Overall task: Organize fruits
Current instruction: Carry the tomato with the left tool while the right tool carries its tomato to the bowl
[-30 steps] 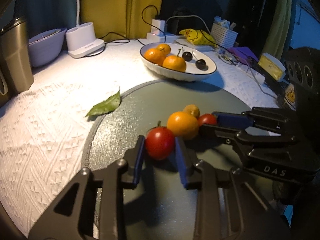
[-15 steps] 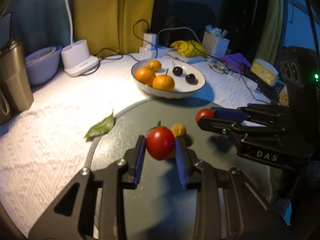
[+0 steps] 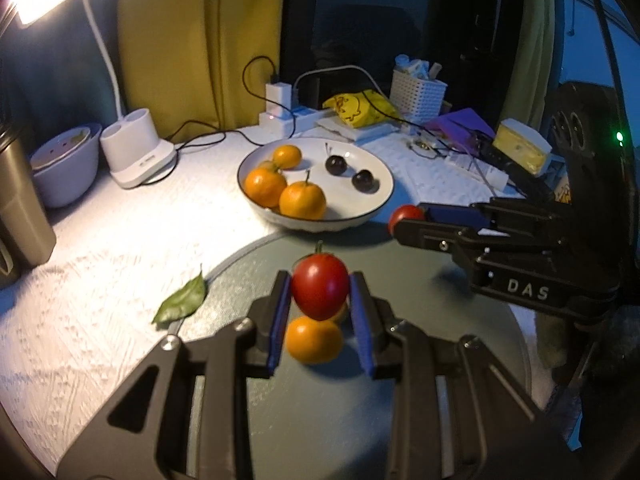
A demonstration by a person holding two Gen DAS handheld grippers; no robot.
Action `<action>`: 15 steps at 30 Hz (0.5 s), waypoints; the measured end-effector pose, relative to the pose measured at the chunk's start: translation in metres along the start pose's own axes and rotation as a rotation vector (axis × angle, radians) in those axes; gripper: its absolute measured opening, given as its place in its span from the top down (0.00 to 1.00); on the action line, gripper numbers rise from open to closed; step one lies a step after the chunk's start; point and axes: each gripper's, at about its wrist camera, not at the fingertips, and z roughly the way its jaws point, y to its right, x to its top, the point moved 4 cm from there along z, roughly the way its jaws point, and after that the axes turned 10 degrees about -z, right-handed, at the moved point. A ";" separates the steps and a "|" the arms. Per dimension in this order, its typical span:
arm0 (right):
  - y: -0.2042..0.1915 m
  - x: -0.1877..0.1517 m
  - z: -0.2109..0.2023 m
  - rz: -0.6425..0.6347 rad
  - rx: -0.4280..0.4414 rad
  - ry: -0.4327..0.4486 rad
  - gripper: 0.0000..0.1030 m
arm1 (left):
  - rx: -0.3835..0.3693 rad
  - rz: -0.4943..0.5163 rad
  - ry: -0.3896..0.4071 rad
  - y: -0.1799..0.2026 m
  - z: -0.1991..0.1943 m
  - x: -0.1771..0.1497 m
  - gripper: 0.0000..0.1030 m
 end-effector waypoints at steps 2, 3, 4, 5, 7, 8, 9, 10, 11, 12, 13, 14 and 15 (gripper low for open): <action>0.006 0.002 0.001 0.005 -0.001 0.005 0.71 | -0.002 0.006 0.000 0.002 0.002 0.003 0.70; 0.009 0.003 0.001 0.007 -0.001 0.008 0.71 | -0.002 0.010 0.001 0.004 0.003 0.006 0.70; 0.011 0.004 0.002 0.010 -0.002 0.011 0.71 | -0.002 0.013 0.001 0.006 0.004 0.007 0.70; 0.015 0.005 0.002 0.013 -0.002 0.014 0.71 | -0.003 0.018 0.001 0.008 0.006 0.010 0.70; 0.021 0.007 0.004 0.018 -0.002 0.019 0.71 | -0.003 0.024 0.000 0.010 0.009 0.014 0.70; 0.023 0.008 0.004 0.020 -0.002 0.021 0.71 | -0.004 0.026 0.000 0.012 0.011 0.016 0.70; 0.026 0.009 0.005 0.024 -0.002 0.022 0.71 | -0.005 0.030 -0.002 0.013 0.013 0.018 0.70; 0.028 0.009 0.006 0.026 -0.002 0.026 0.71 | -0.005 0.032 -0.003 0.015 0.015 0.019 0.70; 0.032 0.010 0.008 0.030 -0.001 0.027 0.71 | -0.006 0.035 -0.005 0.016 0.017 0.021 0.70; 0.034 0.011 0.009 0.032 -0.001 0.027 0.71 | -0.007 0.038 -0.006 0.017 0.019 0.023 0.70; 0.037 0.011 0.010 0.035 0.000 0.029 0.71 | -0.008 0.040 -0.008 0.019 0.022 0.025 0.70; 0.039 0.012 0.011 0.037 0.000 0.029 0.71 | -0.008 0.042 -0.009 0.020 0.024 0.026 0.70; 0.042 0.013 0.013 0.040 0.000 0.030 0.71 | -0.009 0.045 -0.010 0.021 0.026 0.028 0.70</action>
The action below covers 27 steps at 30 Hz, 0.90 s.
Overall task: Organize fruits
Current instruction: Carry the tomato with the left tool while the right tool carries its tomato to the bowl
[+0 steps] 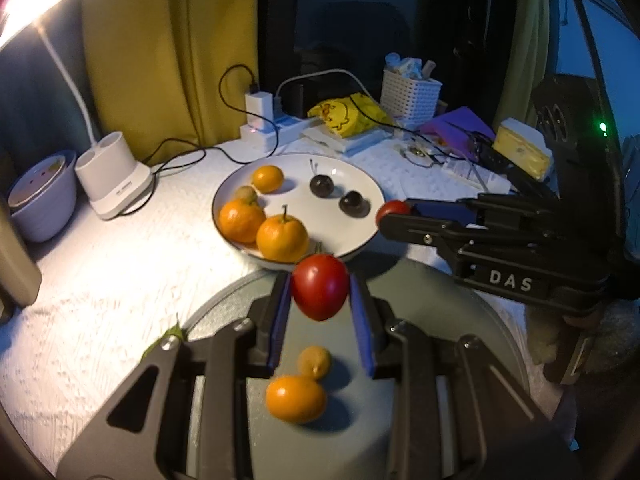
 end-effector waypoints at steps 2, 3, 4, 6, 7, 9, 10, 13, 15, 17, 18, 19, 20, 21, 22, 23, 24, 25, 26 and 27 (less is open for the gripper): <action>0.005 0.001 0.003 0.006 -0.001 0.001 0.71 | -0.001 0.004 -0.003 0.002 0.005 0.004 0.70; 0.008 0.002 0.005 0.007 -0.002 0.003 0.71 | -0.001 0.006 -0.003 0.002 0.007 0.006 0.70; 0.011 0.003 0.006 0.009 -0.003 0.004 0.71 | 0.000 0.008 -0.003 0.003 0.009 0.008 0.70; 0.016 0.004 0.008 0.014 -0.006 0.006 0.71 | 0.002 0.011 -0.003 0.003 0.014 0.013 0.70; 0.019 0.005 0.009 0.018 -0.013 0.011 0.71 | 0.002 0.011 -0.002 0.003 0.016 0.014 0.70; 0.024 0.008 0.012 0.020 -0.018 0.013 0.71 | 0.004 0.015 -0.002 0.003 0.021 0.020 0.70; 0.027 0.009 0.013 0.021 -0.021 0.014 0.71 | 0.004 0.016 -0.002 0.003 0.024 0.023 0.70; 0.033 0.012 0.016 0.020 -0.024 0.015 0.71 | 0.004 0.021 0.001 0.003 0.031 0.029 0.70; 0.036 0.014 0.020 0.019 -0.025 0.015 0.71 | 0.004 0.022 0.004 0.004 0.037 0.035 0.70; 0.039 0.015 0.023 0.021 -0.025 0.016 0.71 | 0.004 0.016 0.005 0.003 0.043 0.039 0.70; 0.041 0.017 0.025 0.024 -0.028 0.017 0.71 | 0.005 0.013 0.005 0.002 0.046 0.041 0.70; 0.043 0.018 0.026 0.025 -0.031 0.018 0.71 | 0.004 0.008 0.004 0.001 0.049 0.044 0.70; 0.045 0.019 0.028 0.027 -0.036 0.019 0.71 | 0.004 0.004 0.004 0.000 0.052 0.046 0.70; 0.048 0.021 0.030 0.029 -0.042 0.020 0.71 | 0.003 -0.001 0.004 -0.001 0.055 0.047 0.70; 0.050 0.022 0.032 0.030 -0.049 0.022 0.71 | 0.003 -0.005 0.007 -0.002 0.058 0.049 0.70; 0.052 0.024 0.034 0.032 -0.054 0.022 0.71 | 0.000 -0.009 0.008 -0.003 0.061 0.052 0.70; 0.054 0.025 0.037 0.034 -0.057 0.022 0.71 | -0.004 -0.011 0.007 -0.004 0.063 0.054 0.70; 0.056 0.026 0.039 0.035 -0.062 0.021 0.71 | -0.008 -0.014 0.005 -0.004 0.065 0.056 0.70; 0.057 0.027 0.042 0.034 -0.069 0.019 0.71 | -0.012 -0.015 0.004 -0.004 0.068 0.058 0.70; 0.059 0.028 0.045 0.036 -0.074 0.017 0.71 | -0.015 -0.016 0.003 -0.004 0.070 0.059 0.70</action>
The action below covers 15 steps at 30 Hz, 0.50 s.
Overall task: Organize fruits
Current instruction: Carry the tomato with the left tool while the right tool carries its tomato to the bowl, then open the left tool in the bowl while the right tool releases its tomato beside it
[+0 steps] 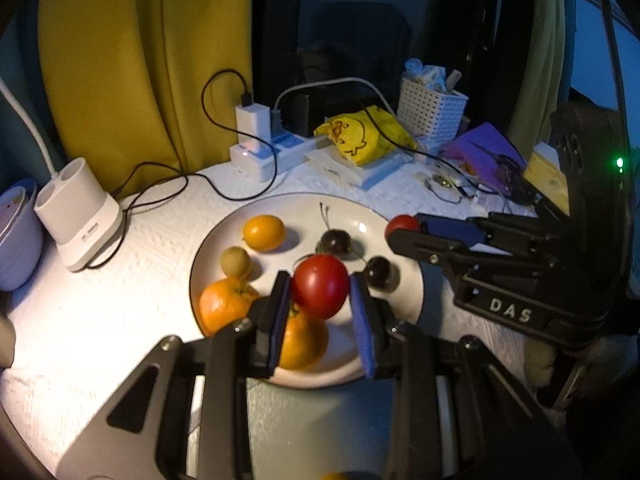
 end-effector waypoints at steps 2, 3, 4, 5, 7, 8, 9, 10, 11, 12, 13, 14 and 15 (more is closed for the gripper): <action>0.003 0.002 0.005 0.008 -0.001 -0.002 0.71 | -0.004 0.000 -0.002 0.000 0.006 0.003 0.70; 0.004 0.003 0.008 0.010 -0.003 -0.004 0.71 | -0.006 -0.002 -0.004 0.000 0.009 0.004 0.70; 0.005 0.003 0.010 0.012 -0.004 -0.006 0.71 | -0.007 -0.004 -0.005 -0.001 0.010 0.005 0.70; 0.006 0.003 0.012 0.014 -0.003 -0.009 0.71 | -0.008 -0.006 -0.007 -0.001 0.013 0.007 0.70; 0.008 0.003 0.015 0.017 -0.010 -0.011 0.71 | -0.009 -0.011 -0.012 -0.003 0.017 0.008 0.70; 0.009 0.003 0.017 0.019 -0.008 -0.014 0.71 | -0.009 -0.014 -0.016 -0.004 0.019 0.009 0.70; 0.009 0.003 0.018 0.021 -0.008 -0.015 0.71 | -0.010 -0.017 -0.018 -0.004 0.021 0.010 0.70; 0.010 0.002 0.019 0.021 -0.009 -0.018 0.71 | -0.009 -0.019 -0.021 -0.005 0.023 0.010 0.70; 0.010 0.002 0.021 0.022 -0.010 -0.021 0.71 | -0.006 -0.022 -0.023 -0.006 0.024 0.011 0.69; 0.011 0.001 0.021 0.023 -0.012 -0.024 0.71 | -0.005 -0.024 -0.021 -0.006 0.024 0.012 0.69; 0.011 0.001 0.022 0.023 -0.014 -0.025 0.71 | -0.004 -0.025 -0.019 -0.006 0.024 0.012 0.69; 0.011 0.001 0.022 0.024 -0.017 -0.024 0.71 | -0.001 -0.025 -0.018 -0.006 0.024 0.012 0.69; 0.011 0.001 0.022 0.024 -0.019 -0.023 0.71 | 0.002 -0.025 -0.016 -0.007 0.023 0.012 0.69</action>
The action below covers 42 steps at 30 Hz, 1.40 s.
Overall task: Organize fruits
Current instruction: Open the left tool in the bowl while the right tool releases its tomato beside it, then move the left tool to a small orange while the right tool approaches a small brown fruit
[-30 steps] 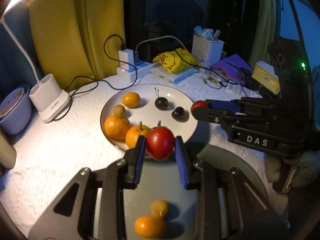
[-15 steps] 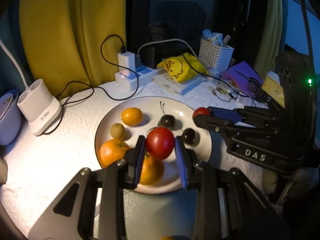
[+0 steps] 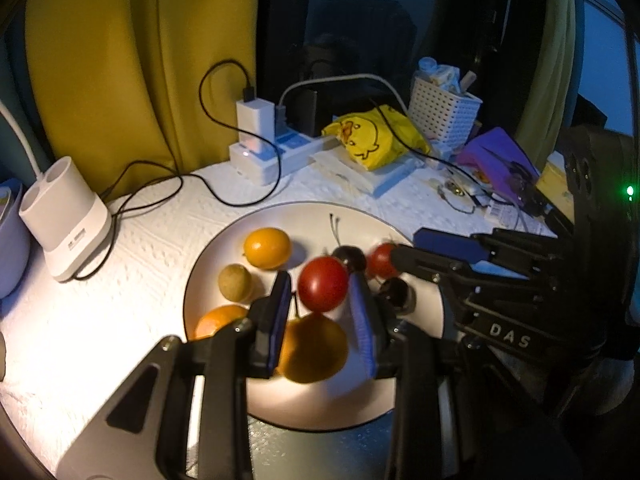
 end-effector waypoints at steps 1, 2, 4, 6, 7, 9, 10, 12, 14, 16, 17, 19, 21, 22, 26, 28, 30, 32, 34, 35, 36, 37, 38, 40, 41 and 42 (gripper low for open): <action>0.000 0.000 -0.001 0.001 -0.002 0.001 0.71 | 0.001 0.000 0.002 0.000 -0.001 0.000 0.68; 0.001 0.000 -0.001 0.002 -0.005 0.002 0.71 | 0.002 0.001 0.003 0.000 -0.002 -0.001 0.67; 0.001 0.001 -0.003 0.004 -0.010 0.004 0.71 | 0.001 0.001 0.011 0.001 -0.006 0.000 0.64; 0.000 0.002 -0.008 0.005 -0.011 0.009 0.71 | 0.000 0.002 0.021 0.001 -0.011 0.001 0.63; -0.001 0.003 -0.010 0.004 -0.012 0.011 0.71 | -0.001 0.003 0.027 0.002 -0.014 0.001 0.62; -0.003 0.004 -0.015 0.001 -0.013 0.017 0.71 | -0.003 0.005 0.036 0.003 -0.020 0.002 0.61; -0.005 0.004 -0.018 0.000 -0.013 0.020 0.71 | -0.003 0.007 0.041 0.003 -0.024 0.001 0.60; -0.007 0.005 -0.024 -0.001 -0.013 0.026 0.71 | -0.003 0.008 0.048 0.003 -0.030 0.000 0.60; -0.011 0.005 -0.029 -0.001 -0.013 0.031 0.71 | -0.002 0.009 0.056 0.003 -0.038 -0.002 0.60; -0.015 0.004 -0.034 -0.002 -0.011 0.037 0.71 | -0.001 0.008 0.062 0.003 -0.043 -0.003 0.60; -0.018 0.004 -0.037 -0.004 -0.011 0.039 0.71 | -0.001 0.008 0.066 0.002 -0.048 -0.004 0.60; -0.022 0.003 -0.042 -0.008 -0.010 0.042 0.71 | -0.001 0.008 0.074 0.002 -0.055 -0.007 0.60; -0.028 0.001 -0.048 -0.013 -0.010 0.046 0.71 | -0.001 0.007 0.082 0.001 -0.063 -0.010 0.60; -0.030 0.001 -0.051 -0.015 -0.010 0.048 0.71 | -0.001 0.006 0.085 0.000 -0.067 -0.011 0.60; -0.041 -0.002 -0.062 -0.024 -0.008 0.053 0.71 | -0.001 0.001 0.097 -0.002 -0.083 -0.019 0.59; -0.046 -0.004 -0.067 -0.031 -0.008 0.056 0.70 | -0.002 -0.001 0.101 -0.003 -0.090 -0.023 0.59; -0.052 -0.006 -0.072 -0.037 -0.005 0.059 0.70 | -0.002 -0.004 0.105 -0.004 -0.097 -0.028 0.59; -0.058 -0.007 -0.076 -0.044 -0.004 0.060 0.70 | -0.004 -0.007 0.108 -0.006 -0.103 -0.033 0.59; -0.064 -0.010 -0.081 -0.050 -0.003 0.059 0.70 | -0.003 -0.009 0.110 -0.007 -0.108 -0.037 0.59; -0.066 -0.011 -0.082 -0.048 0.000 0.054 0.70 | -0.004 -0.012 0.110 -0.008 -0.110 -0.040 0.59; -0.069 -0.012 -0.084 -0.051 0.001 0.054 0.70 | -0.004 -0.013 0.110 -0.009 -0.112 -0.042 0.59; -0.071 -0.013 -0.085 -0.052 0.000 0.054 0.70 | -0.004 -0.015 0.110 -0.009 -0.114 -0.044 0.59; -0.073 -0.015 -0.087 -0.054 0.000 0.052 0.70 | -0.004 -0.017 0.110 -0.009 -0.116 -0.047 0.59; -0.076 -0.018 -0.090 -0.056 -0.001 0.050 0.70 | -0.005 -0.021 0.106 -0.010 -0.117 -0.052 0.59; -0.077 -0.019 -0.090 -0.057 -0.002 0.049 0.70 | -0.004 -0.025 0.102 -0.011 -0.117 -0.056 0.59; -0.079 -0.021 -0.091 -0.058 -0.002 0.046 0.70 | -0.004 -0.027 0.098 -0.011 -0.118 -0.059 0.59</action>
